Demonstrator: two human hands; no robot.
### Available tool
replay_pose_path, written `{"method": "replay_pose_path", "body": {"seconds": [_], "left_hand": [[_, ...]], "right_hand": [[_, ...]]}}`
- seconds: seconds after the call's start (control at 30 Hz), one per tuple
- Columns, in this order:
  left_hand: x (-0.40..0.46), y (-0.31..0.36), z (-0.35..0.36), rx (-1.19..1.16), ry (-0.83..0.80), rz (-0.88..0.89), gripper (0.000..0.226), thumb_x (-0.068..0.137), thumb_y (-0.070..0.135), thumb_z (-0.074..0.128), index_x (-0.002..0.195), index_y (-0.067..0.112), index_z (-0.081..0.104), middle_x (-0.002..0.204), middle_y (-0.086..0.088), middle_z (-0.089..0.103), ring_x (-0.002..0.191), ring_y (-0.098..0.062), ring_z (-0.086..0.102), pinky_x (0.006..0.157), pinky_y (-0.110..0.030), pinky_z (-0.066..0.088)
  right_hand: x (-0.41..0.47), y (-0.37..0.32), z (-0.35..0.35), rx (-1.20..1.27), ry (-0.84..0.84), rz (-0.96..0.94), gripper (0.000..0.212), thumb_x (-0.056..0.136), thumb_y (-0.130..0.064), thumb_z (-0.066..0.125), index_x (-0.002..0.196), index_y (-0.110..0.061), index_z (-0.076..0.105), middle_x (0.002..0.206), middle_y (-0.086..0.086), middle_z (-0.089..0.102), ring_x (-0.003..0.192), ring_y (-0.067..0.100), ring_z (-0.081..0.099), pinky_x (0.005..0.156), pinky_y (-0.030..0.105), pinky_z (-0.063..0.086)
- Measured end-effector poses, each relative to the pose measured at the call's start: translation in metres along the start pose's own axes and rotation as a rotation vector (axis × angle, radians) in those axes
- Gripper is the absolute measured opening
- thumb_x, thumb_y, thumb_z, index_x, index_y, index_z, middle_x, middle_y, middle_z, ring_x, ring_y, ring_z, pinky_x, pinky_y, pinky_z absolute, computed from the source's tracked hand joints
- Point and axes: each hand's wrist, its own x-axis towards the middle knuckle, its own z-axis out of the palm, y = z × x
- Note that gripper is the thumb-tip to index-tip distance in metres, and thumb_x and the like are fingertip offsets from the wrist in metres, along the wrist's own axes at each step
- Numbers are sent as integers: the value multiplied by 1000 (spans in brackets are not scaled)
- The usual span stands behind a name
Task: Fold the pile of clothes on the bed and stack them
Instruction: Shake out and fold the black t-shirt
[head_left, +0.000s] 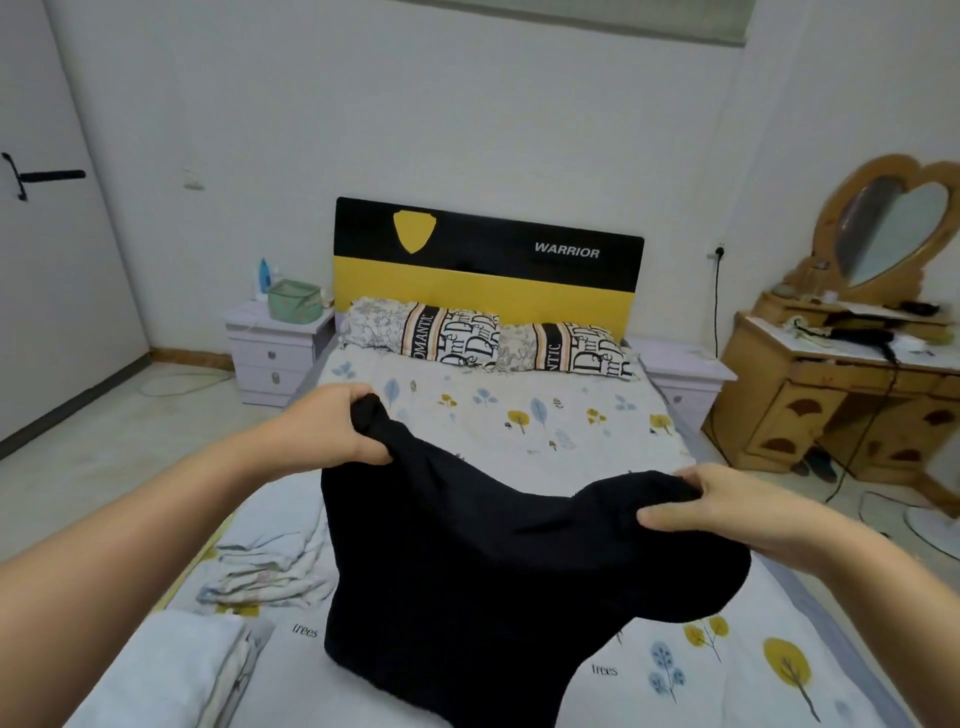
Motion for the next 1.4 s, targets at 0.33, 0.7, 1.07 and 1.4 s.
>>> {"method": "replay_pose_path", "body": {"seconds": [0.33,0.7,1.07,1.4], "left_hand": [[-10,-26,-7,639,160,110,28,77,4,62,100,20,63,86,-4,63,89,-27,57,67,-32,42],[-24,-13,17,-581,124,-111,16,91,2,47,84,8,60,78,-10,63,70,-19,58,69,-28,43],[-69,-19,16,-181,470,89,24,88,18,60,65,22,60,55,15,61,55,0,49,62,-24,39],[-175,30,45,118,579,226,15,87,18,63,86,5,70,81,-12,69,79,-26,61,76,-37,46]], "right_hand": [[-5,16,27,-153,540,-209,33,74,8,63,60,-10,40,58,5,48,58,18,43,55,31,28],[-20,7,40,287,616,-33,18,82,9,43,74,-6,49,68,12,48,64,23,46,60,31,31],[-80,13,47,300,511,-120,6,83,-6,65,78,-8,67,72,7,68,70,23,64,65,32,49],[-188,46,62,238,582,-208,13,83,-4,64,79,-16,67,79,4,67,81,23,64,68,34,48]]}}
